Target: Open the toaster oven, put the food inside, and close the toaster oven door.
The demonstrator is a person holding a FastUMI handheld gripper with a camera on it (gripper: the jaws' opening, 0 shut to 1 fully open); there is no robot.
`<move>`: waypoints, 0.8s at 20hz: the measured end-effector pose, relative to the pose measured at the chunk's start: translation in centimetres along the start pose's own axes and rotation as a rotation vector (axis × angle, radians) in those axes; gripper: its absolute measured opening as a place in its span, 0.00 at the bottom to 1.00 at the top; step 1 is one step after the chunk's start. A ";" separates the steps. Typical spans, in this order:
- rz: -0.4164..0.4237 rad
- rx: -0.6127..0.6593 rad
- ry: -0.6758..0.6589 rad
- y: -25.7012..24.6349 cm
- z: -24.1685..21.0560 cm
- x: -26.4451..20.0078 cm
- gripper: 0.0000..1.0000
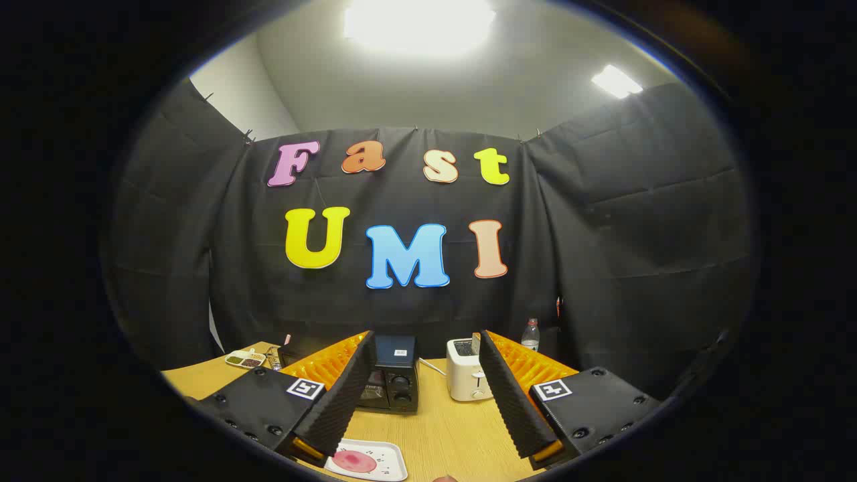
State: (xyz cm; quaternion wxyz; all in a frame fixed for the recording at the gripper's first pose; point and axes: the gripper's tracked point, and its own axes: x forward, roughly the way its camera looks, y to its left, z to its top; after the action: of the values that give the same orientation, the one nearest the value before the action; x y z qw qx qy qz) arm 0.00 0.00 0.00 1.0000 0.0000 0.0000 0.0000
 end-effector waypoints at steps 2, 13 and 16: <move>0.006 -0.001 0.002 0.3 0.0 -0.2 0.97; 0.038 0.004 -0.015 1.8 0.6 -0.8 0.97; 0.044 -0.002 -0.016 2.3 0.7 -0.7 0.97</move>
State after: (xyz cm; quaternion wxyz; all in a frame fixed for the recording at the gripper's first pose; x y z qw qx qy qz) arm -0.72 2.25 0.67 0.9997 -0.0008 -0.0081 0.0220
